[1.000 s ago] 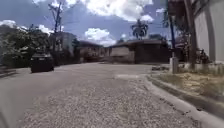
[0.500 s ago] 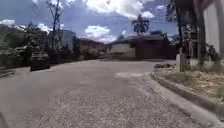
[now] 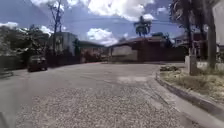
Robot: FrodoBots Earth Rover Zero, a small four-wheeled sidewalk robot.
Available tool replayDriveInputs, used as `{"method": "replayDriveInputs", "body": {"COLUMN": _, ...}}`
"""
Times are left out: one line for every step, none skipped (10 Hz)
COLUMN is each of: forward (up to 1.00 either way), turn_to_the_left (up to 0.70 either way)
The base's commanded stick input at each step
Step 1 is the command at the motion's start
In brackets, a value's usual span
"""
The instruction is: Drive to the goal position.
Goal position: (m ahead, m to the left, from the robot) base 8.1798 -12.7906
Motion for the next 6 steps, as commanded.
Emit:
{"method": "replayDriveInputs", "body": {"forward": 0.7, "turn_to_the_left": 0.0}}
{"method": "replayDriveInputs", "body": {"forward": 0.7, "turn_to_the_left": 0.0}}
{"method": "replayDriveInputs", "body": {"forward": 0.7, "turn_to_the_left": -0.17}}
{"method": "replayDriveInputs", "body": {"forward": 0.7, "turn_to_the_left": -0.35}}
{"method": "replayDriveInputs", "body": {"forward": 0.7, "turn_to_the_left": -0.35}}
{"method": "replayDriveInputs", "body": {"forward": 0.7, "turn_to_the_left": -0.35}}
